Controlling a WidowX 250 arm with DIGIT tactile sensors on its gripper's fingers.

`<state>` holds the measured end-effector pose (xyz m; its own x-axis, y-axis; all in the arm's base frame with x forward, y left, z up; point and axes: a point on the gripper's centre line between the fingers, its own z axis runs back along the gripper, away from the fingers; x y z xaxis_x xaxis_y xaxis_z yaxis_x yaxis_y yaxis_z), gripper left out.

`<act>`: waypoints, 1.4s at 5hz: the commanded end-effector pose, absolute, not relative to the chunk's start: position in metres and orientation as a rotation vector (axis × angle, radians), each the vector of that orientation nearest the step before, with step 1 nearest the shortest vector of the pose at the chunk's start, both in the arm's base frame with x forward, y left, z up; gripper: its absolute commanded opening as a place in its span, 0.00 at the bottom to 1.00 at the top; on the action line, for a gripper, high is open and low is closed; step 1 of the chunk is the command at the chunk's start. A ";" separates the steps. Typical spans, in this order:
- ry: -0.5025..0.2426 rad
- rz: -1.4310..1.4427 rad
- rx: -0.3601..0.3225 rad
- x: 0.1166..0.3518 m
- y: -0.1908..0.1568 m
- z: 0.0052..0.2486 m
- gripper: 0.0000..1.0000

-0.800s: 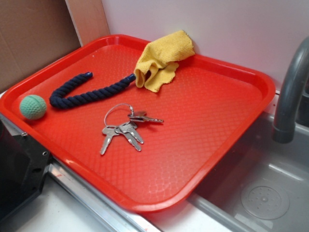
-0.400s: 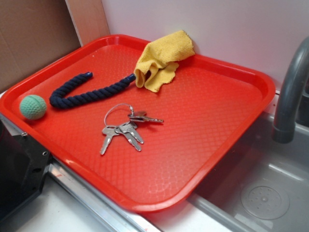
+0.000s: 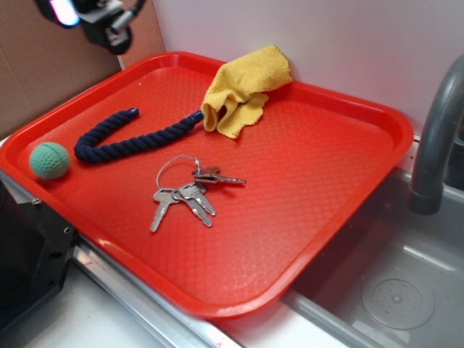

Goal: Grab the yellow cloth.

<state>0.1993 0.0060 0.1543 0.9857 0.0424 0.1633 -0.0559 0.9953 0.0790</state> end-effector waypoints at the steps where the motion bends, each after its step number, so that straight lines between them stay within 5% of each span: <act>1: -0.275 -0.045 0.033 0.302 -0.010 0.090 1.00; 3: -0.168 -0.082 0.131 0.325 -0.012 0.032 1.00; 4: -0.153 -0.039 0.109 0.317 -0.001 0.027 0.00; 7: -0.147 -0.005 0.009 0.273 0.018 0.063 0.00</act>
